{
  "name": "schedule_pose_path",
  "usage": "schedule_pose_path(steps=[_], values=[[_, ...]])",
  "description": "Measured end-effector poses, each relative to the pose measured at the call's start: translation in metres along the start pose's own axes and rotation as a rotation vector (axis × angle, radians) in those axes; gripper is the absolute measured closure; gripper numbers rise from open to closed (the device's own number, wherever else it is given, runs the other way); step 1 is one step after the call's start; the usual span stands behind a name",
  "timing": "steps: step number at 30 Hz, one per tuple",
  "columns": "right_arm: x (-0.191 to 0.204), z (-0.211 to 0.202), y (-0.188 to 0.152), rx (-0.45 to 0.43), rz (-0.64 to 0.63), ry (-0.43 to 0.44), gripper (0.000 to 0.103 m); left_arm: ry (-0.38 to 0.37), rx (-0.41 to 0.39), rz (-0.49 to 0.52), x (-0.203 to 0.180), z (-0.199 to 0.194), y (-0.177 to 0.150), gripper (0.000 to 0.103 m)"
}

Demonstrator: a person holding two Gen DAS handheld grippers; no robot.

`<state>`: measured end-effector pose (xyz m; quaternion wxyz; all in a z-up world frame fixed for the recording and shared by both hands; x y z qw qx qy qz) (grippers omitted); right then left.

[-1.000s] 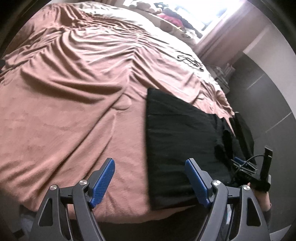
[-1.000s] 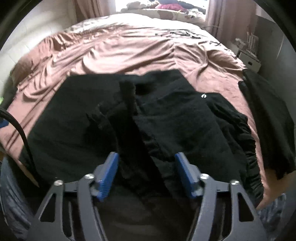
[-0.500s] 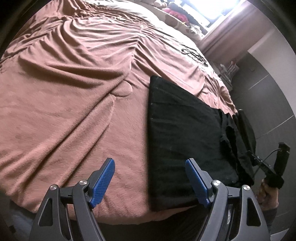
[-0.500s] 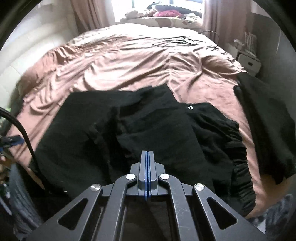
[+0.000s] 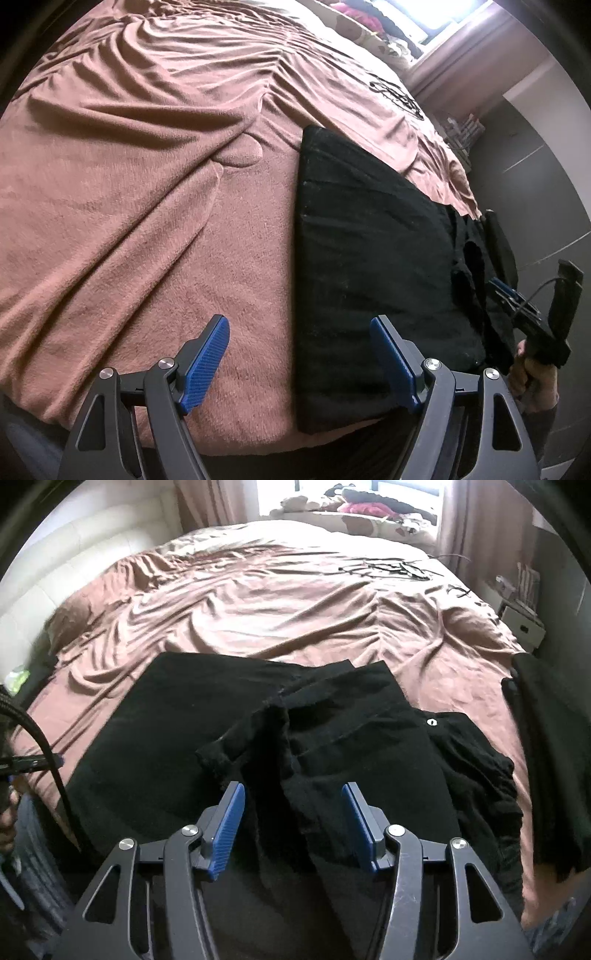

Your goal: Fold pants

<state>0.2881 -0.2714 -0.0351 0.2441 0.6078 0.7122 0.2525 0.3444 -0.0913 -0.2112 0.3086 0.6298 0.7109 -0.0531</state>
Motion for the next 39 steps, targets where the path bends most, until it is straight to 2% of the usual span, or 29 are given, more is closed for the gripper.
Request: schedule_pose_path(steps=[6, 9, 11, 12, 16, 23, 29, 31, 33, 35, 37, 39], values=[[0.012, 0.038, 0.009, 0.076, -0.068, -0.071, 0.055, -0.003, -0.004, -0.001, -0.003, 0.001, 0.005, 0.023], [0.013, 0.056, 0.008, 0.117, -0.106, -0.120, 0.070, -0.007, -0.008, -0.011, -0.003, 0.003, 0.008, 0.023], [0.010, 0.058, 0.012, 0.115, -0.109, -0.138, 0.093, -0.008, -0.007, -0.012, -0.004, 0.004, 0.010, 0.023], [0.008, 0.055, 0.015, 0.109, -0.107, -0.135, 0.096, -0.008, -0.007, -0.011, -0.005, 0.004, 0.011, 0.023], [0.000, 0.034, 0.025, 0.069, -0.072, -0.078, 0.098, -0.013, -0.008, -0.012, -0.008, 0.008, 0.017, 0.023], [-0.063, -0.020, 0.039, -0.034, 0.085, -0.035, 0.099, -0.024, -0.003, -0.019, -0.009, 0.011, 0.024, 0.023], [-0.123, -0.036, 0.023, -0.069, 0.225, -0.047, 0.098, -0.031, 0.005, -0.024, -0.008, 0.015, 0.025, 0.023], [-0.138, -0.040, 0.015, -0.063, 0.276, -0.078, 0.096, -0.030, 0.008, -0.023, -0.008, 0.016, 0.026, 0.023], [-0.145, -0.042, 0.009, -0.057, 0.314, -0.071, 0.083, -0.032, 0.010, -0.023, -0.008, 0.017, 0.026, 0.023], [-0.147, -0.044, 0.002, -0.058, 0.342, -0.056, 0.060, -0.034, 0.012, -0.021, -0.008, 0.017, 0.027, 0.023], [-0.152, -0.046, -0.007, -0.061, 0.365, -0.050, 0.051, -0.036, 0.014, -0.020, -0.009, 0.018, 0.027, 0.023], [-0.159, -0.047, -0.016, -0.057, 0.397, -0.030, 0.051, -0.039, 0.017, -0.015, -0.011, 0.019, 0.027, 0.023]])
Point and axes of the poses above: each gripper's, at about its wrist camera, not at the fingertips, and z roughly the way its jaws point, x to its left, y to its top, the point moved 6 cm from there along z, roughly the way its jaws point, and after that the axes turned 5 degrees about -z, right-handed, at the moved point
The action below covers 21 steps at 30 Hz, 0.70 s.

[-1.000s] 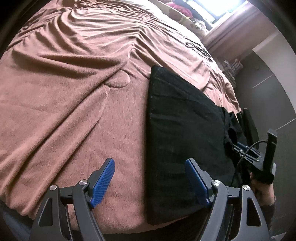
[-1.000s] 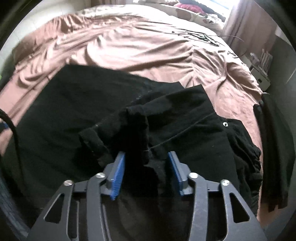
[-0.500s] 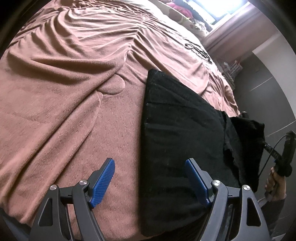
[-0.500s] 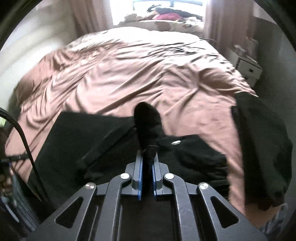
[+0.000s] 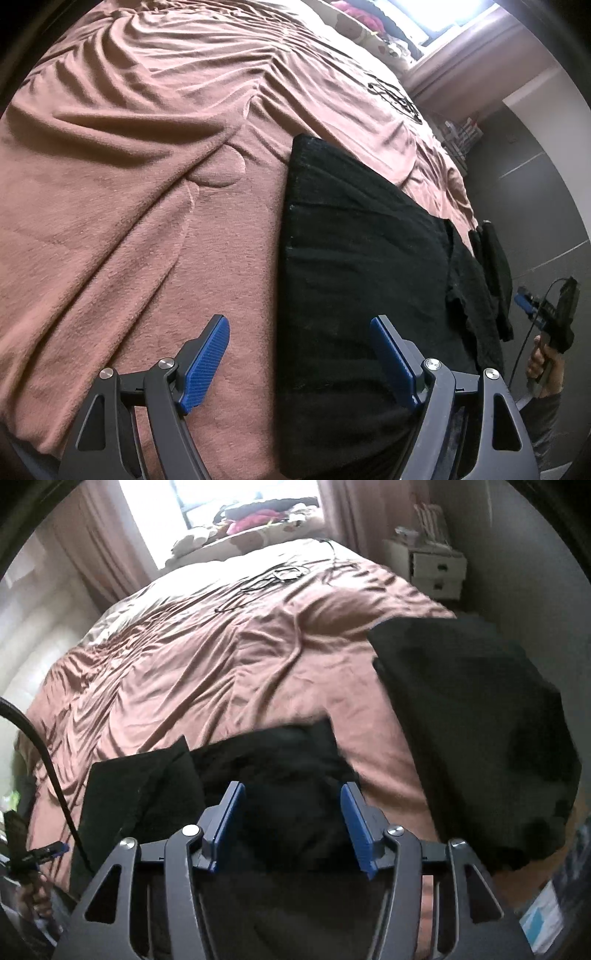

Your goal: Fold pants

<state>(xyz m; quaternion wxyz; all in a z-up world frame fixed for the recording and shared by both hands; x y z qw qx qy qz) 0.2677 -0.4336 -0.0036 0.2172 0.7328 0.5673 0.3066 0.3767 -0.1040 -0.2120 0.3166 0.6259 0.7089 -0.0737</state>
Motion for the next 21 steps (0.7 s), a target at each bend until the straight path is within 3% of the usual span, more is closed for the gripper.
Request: schedule_pose_path(steps=[14, 21], values=[[-0.069, -0.038, -0.090, 0.008, 0.316, 0.132, 0.051, -0.011, 0.032, 0.015, -0.008, 0.009, -0.008, 0.023], [-0.079, -0.042, -0.118, 0.022, 0.391, 0.124, 0.051, -0.021, 0.038, 0.041, -0.017, 0.008, -0.014, 0.023]])
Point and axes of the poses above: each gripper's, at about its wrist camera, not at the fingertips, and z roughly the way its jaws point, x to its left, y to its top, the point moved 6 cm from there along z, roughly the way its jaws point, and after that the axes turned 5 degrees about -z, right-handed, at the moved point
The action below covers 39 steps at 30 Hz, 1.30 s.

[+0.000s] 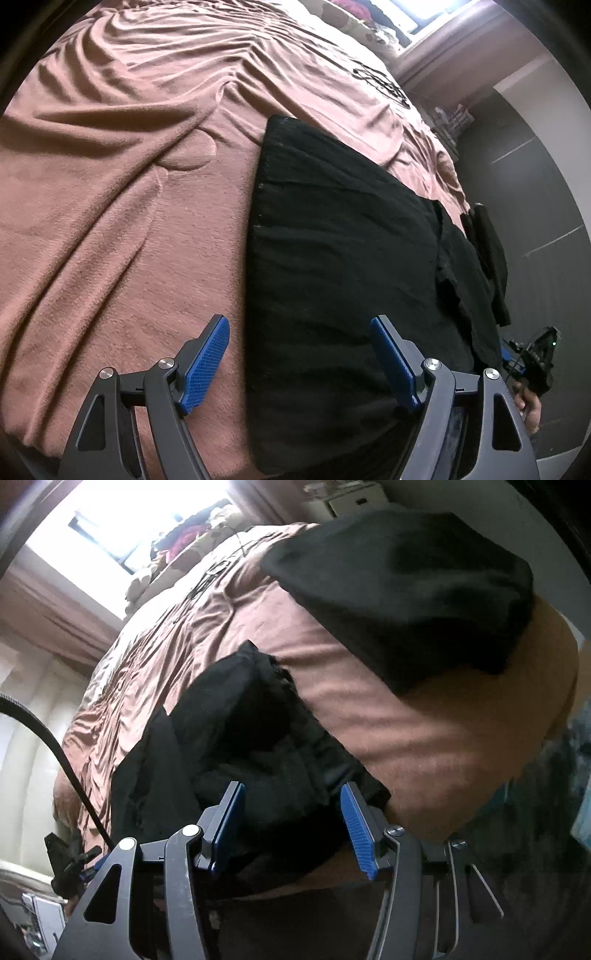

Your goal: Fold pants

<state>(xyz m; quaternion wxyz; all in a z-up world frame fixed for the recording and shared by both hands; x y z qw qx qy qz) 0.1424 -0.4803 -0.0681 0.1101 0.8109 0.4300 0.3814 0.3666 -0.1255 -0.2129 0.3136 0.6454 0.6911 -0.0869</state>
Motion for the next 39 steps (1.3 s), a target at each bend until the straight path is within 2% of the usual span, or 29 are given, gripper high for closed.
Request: schedule_pose_path(steps=[6, 9, 11, 16, 21, 33, 35, 37, 39], values=[[0.003, 0.009, -0.007, 0.014, 0.043, 0.081, 0.052, -0.002, -0.014, 0.002, -0.001, -0.006, -0.003, 0.023], [0.001, 0.018, -0.003, 0.031, 0.056, 0.127, 0.082, 0.010, -0.013, -0.005, 0.002, -0.006, -0.005, 0.023], [-0.005, 0.022, 0.002, 0.023, 0.057, 0.098, 0.103, 0.023, -0.014, -0.009, 0.003, -0.007, -0.006, 0.023], [0.000, -0.007, 0.014, -0.076, 0.014, 0.072, 0.103, 0.047, -0.010, -0.004, 0.003, -0.005, -0.008, 0.023], [-0.001, -0.031, 0.010, -0.115, -0.017, 0.061, 0.103, 0.065, 0.002, 0.003, 0.002, 0.000, -0.010, 0.023], [-0.008, -0.048, -0.051, -0.181, 0.057, -0.049, 0.103, 0.086, 0.009, 0.009, 0.007, 0.007, -0.010, 0.023], [-0.006, -0.047, -0.051, -0.170, 0.047, -0.069, 0.103, 0.082, 0.011, -0.001, 0.009, 0.010, -0.010, 0.023], [-0.015, -0.031, -0.050, -0.112, 0.062, -0.092, 0.103, 0.076, 0.012, -0.006, 0.009, 0.013, -0.010, 0.023], [-0.023, -0.027, -0.049, -0.090, 0.105, -0.123, 0.096, 0.065, 0.003, 0.008, 0.009, 0.010, -0.011, 0.023]])
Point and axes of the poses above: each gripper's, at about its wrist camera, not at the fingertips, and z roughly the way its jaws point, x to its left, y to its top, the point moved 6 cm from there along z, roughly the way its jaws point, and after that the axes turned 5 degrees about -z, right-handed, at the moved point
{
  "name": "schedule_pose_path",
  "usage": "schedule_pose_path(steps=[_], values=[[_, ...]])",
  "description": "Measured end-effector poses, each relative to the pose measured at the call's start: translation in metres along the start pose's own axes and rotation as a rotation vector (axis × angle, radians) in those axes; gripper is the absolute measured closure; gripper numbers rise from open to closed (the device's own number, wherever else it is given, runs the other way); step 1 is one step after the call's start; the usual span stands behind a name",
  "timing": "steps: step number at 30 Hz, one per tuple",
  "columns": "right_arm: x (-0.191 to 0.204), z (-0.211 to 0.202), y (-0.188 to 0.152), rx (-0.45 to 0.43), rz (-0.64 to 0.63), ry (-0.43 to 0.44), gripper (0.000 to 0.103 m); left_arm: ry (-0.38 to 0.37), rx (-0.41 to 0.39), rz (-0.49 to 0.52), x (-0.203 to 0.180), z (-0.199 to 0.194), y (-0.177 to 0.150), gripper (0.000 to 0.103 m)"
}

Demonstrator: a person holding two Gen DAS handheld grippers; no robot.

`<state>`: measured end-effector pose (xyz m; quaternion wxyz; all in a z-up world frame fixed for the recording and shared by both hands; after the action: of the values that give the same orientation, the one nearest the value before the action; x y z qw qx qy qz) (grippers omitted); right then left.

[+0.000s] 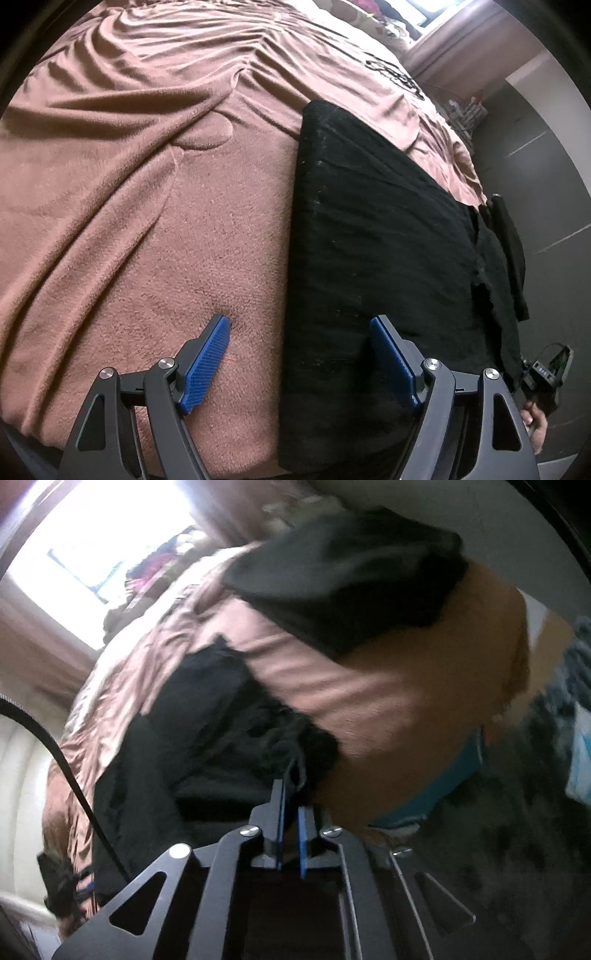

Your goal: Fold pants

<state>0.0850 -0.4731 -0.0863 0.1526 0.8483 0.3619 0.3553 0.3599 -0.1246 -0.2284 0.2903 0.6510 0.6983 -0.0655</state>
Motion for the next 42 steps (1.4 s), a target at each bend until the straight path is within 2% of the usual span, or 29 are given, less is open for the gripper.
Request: schedule_pose_path(steps=[3, 4, 5, 11, 13, 16, 17, 25, 29, 36, 42], values=[[0.012, -0.018, 0.008, -0.048, -0.047, -0.042, 0.079, -0.026, -0.008, -0.004, 0.000, -0.003, -0.001, 0.023], [0.020, -0.025, 0.011, -0.066, -0.080, -0.052, 0.066, -0.036, -0.013, -0.010, 0.001, -0.003, 0.000, 0.023], [0.027, -0.029, 0.011, -0.076, -0.105, -0.049, 0.060, -0.042, -0.017, -0.012, 0.001, -0.003, 0.001, 0.023], [0.088, -0.042, 0.003, -0.107, -0.284, -0.026, 0.060, -0.085, -0.027, 0.000, -0.002, -0.005, -0.001, 0.025], [0.110, -0.038, -0.004, -0.091, -0.347, 0.002, 0.060, -0.105, -0.021, -0.002, -0.002, -0.003, -0.002, 0.040], [0.141, -0.025, -0.017, -0.059, -0.438, -0.005, 0.060, -0.125, -0.007, -0.012, 0.001, -0.001, -0.003, 0.054], [0.151, -0.020, -0.021, -0.045, -0.464, -0.001, 0.060, -0.130, -0.005, -0.012, 0.003, -0.001, -0.002, 0.055], [0.214, 0.017, -0.045, 0.077, -0.648, 0.011, 0.060, -0.183, 0.004, -0.030, 0.013, -0.004, -0.003, 0.056], [0.238, 0.037, -0.051, 0.111, -0.721, -0.015, 0.060, -0.204, 0.009, -0.050, 0.019, -0.007, -0.003, 0.056], [0.262, 0.079, -0.053, 0.160, -0.787, -0.029, 0.060, -0.224, 0.012, -0.065, 0.026, -0.010, -0.005, 0.056], [0.277, 0.111, -0.056, 0.174, -0.864, -0.107, 0.058, -0.234, 0.014, -0.072, 0.028, -0.009, -0.004, 0.056]])
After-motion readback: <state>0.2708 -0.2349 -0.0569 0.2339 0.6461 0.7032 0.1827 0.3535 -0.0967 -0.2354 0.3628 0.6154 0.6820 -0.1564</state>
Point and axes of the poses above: each gripper's, at about its wrist camera, not at the fingertips, and z roughly the way its jaws point, x to its left, y to its top, the point moved 6 cm from there along z, roughly the way its jaws point, and after that the axes turned 5 degrees about -z, right-handed, at the moved point
